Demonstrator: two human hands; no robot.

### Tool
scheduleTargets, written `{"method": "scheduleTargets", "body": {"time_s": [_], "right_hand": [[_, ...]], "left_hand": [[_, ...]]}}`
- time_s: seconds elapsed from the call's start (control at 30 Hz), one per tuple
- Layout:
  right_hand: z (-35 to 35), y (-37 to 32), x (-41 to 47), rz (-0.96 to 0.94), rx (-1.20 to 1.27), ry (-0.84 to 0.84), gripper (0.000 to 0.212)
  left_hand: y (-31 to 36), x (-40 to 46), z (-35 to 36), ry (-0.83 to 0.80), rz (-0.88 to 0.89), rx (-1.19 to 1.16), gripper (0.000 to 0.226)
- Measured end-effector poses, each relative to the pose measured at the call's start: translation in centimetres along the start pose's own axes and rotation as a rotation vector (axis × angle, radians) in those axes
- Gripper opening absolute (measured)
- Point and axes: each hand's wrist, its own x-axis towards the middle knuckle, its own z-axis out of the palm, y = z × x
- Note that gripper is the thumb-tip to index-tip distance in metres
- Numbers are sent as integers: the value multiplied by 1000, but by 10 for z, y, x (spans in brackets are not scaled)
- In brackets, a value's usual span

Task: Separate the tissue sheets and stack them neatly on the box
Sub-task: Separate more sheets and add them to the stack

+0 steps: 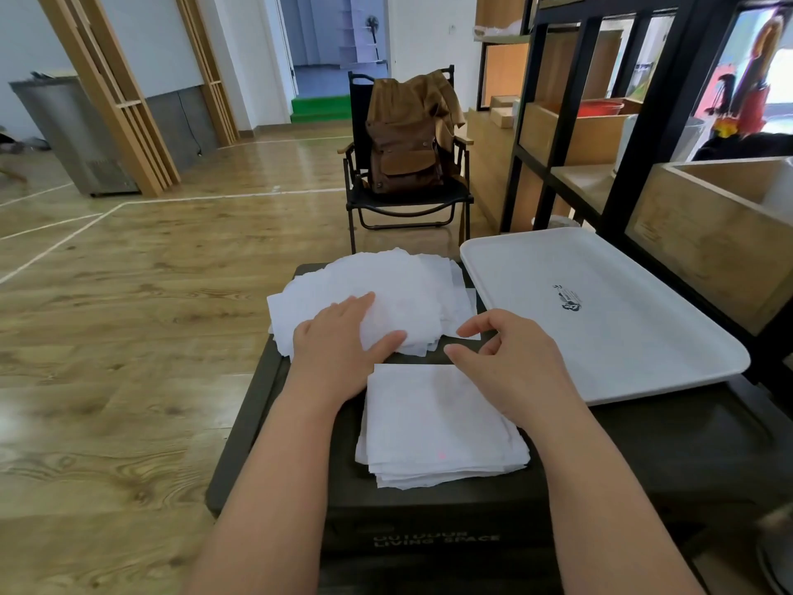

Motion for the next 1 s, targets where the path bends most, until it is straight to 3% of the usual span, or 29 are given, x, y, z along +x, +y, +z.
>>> {"method": "scheduleTargets", "body": {"time_s": [0.13,0.43,0.73,0.87,1.0], "right_hand": [[0,0,0,-8,9,-2,14],[1,0,0,-24,17,-6,13],[2,2,1,-36,18,3,9],[3,3,2,-40,37,10,5],[4,1,3,-93,116,23,7]], "left_hand": [[-1,-2,-2,79,14,21,56],[1,-5,-3,51,31,33,61],[7,-8,-12,278,26,-123,23],[12,-14,-28,336,-56,-373,33],[23,-24,-58,165,-192,-1006,20]]}}
